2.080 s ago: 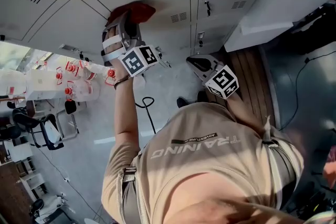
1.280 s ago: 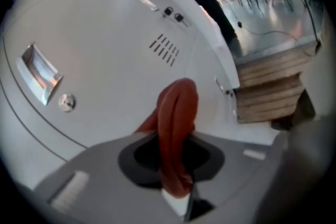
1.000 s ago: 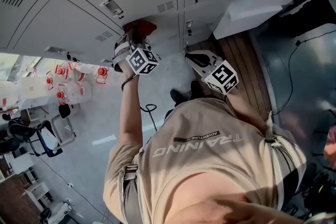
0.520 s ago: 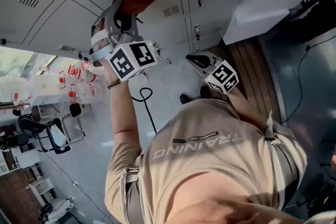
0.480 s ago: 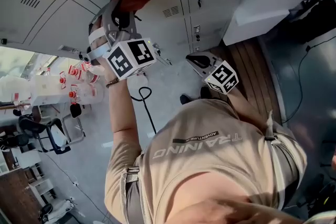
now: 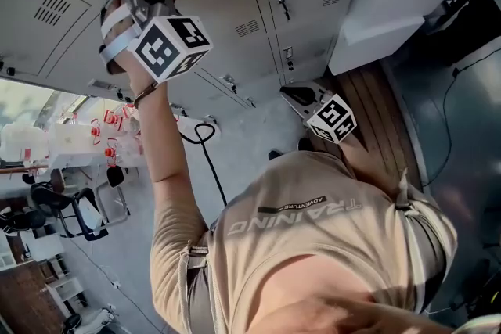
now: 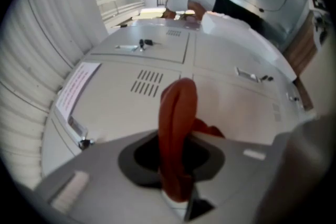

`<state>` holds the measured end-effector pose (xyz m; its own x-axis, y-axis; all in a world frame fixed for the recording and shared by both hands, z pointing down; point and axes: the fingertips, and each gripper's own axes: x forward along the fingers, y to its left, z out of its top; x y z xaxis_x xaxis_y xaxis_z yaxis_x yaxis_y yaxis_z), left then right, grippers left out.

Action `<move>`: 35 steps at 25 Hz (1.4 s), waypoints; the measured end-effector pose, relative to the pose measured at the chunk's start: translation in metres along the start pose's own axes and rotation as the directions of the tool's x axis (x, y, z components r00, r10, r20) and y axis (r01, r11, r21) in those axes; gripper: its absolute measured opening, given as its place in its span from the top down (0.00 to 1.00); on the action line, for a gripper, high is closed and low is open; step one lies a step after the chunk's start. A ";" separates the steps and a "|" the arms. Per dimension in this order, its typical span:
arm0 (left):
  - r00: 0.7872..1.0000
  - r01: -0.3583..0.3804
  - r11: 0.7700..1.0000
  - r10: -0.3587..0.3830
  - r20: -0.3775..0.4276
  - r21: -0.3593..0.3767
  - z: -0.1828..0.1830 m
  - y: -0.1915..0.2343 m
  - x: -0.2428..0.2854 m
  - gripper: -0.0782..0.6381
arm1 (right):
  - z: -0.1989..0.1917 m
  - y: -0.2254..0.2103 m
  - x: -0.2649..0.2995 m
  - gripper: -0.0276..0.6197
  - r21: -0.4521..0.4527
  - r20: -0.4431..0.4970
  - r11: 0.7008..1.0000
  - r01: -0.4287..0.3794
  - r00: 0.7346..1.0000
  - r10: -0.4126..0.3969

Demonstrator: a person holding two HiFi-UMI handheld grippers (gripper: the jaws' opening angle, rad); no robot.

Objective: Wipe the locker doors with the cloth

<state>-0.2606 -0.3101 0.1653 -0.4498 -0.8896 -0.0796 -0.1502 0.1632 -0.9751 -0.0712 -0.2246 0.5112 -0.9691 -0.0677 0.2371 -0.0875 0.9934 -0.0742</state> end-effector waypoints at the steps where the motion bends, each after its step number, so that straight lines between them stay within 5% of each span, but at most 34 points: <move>1: 1.000 -0.013 1.000 0.013 -0.016 0.012 -0.003 -0.003 0.005 0.79 | -0.002 -0.001 -0.001 0.93 0.003 -0.003 1.000 0.001 1.000 -0.001; 7: 0.999 -0.039 0.999 0.040 -0.025 0.037 -0.002 -0.020 0.014 0.79 | -0.014 -0.005 -0.004 0.93 0.024 -0.031 1.000 -0.003 1.000 0.004; 21: 0.982 0.187 0.982 -0.187 -0.030 -0.010 -0.014 -0.140 0.013 0.79 | -0.021 -0.011 0.001 0.93 0.087 -0.034 0.996 -0.013 0.999 0.016; 27: 0.937 0.341 0.939 -0.343 -0.064 -0.033 -0.032 -0.218 0.007 0.79 | -0.018 -0.017 -0.001 0.93 0.081 -0.021 0.997 0.009 1.000 -0.008; 35: 0.834 0.535 0.842 -0.539 -0.117 -0.064 -0.057 -0.326 -0.001 0.79 | 0.008 -0.028 0.002 0.93 0.002 0.024 0.999 0.039 0.999 -0.039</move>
<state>-0.2615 -0.3377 0.4955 -0.3971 -0.7803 0.4832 -0.4239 -0.3110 -0.8506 -0.0727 -0.2530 0.5064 -0.9701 -0.1089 0.2169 -0.1259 0.9898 -0.0664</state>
